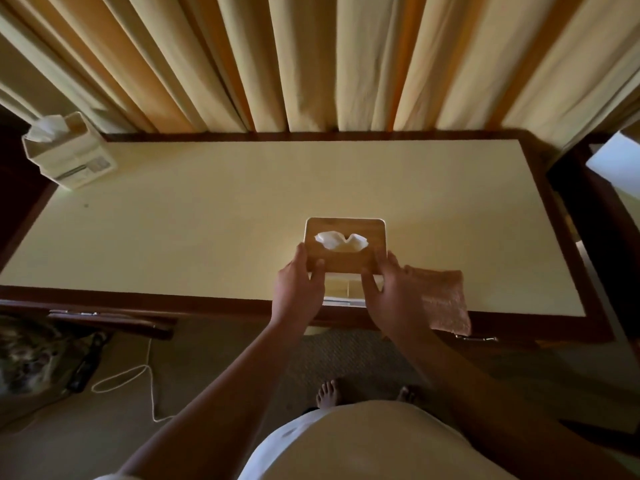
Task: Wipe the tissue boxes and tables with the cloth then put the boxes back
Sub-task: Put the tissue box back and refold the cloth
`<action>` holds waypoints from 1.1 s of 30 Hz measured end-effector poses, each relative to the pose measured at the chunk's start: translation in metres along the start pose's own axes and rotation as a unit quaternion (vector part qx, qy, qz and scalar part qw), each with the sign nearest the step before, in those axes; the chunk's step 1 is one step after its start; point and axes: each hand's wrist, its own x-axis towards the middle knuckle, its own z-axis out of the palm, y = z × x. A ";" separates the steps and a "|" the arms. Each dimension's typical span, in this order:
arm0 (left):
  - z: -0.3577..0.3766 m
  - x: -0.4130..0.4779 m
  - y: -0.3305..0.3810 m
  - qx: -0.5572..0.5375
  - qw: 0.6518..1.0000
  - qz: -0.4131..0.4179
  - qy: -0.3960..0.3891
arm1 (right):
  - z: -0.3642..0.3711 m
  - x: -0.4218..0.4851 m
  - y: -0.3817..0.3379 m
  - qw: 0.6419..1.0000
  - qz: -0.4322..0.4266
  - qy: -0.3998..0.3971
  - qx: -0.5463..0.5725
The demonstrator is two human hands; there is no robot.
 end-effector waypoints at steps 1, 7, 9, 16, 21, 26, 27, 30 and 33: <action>-0.001 0.002 -0.001 0.002 1.000 0.001 -0.003 | 0.003 -0.001 -0.002 1.000 -0.001 0.007 -0.005; -0.002 0.015 -0.003 -0.002 1.000 0.014 -0.017 | 0.010 -0.010 -0.015 0.999 0.020 0.031 -0.006; -0.001 0.018 0.002 0.004 0.999 0.030 -0.025 | 0.008 -0.012 -0.016 0.998 0.048 0.039 -0.011; 0.016 0.047 0.039 0.033 0.993 0.097 -0.057 | -0.022 0.002 -0.002 0.990 0.089 0.107 -0.011; 0.049 0.080 0.086 0.045 0.986 0.144 -0.074 | -0.060 0.031 0.018 0.983 0.126 0.128 -0.028; 0.098 0.122 0.147 0.041 0.979 0.178 -0.094 | -0.107 0.073 0.052 0.975 0.141 0.173 -0.010; 0.110 0.132 0.161 0.043 0.977 0.185 -0.098 | -0.118 0.083 0.060 0.973 0.148 0.179 -0.012; 0.145 0.160 0.201 0.062 0.971 0.199 -0.118 | -0.148 0.115 0.091 0.968 0.170 0.186 -0.013; 0.181 0.192 0.236 0.079 0.967 0.198 -0.137 | -0.171 0.149 0.119 0.966 0.182 0.182 -0.010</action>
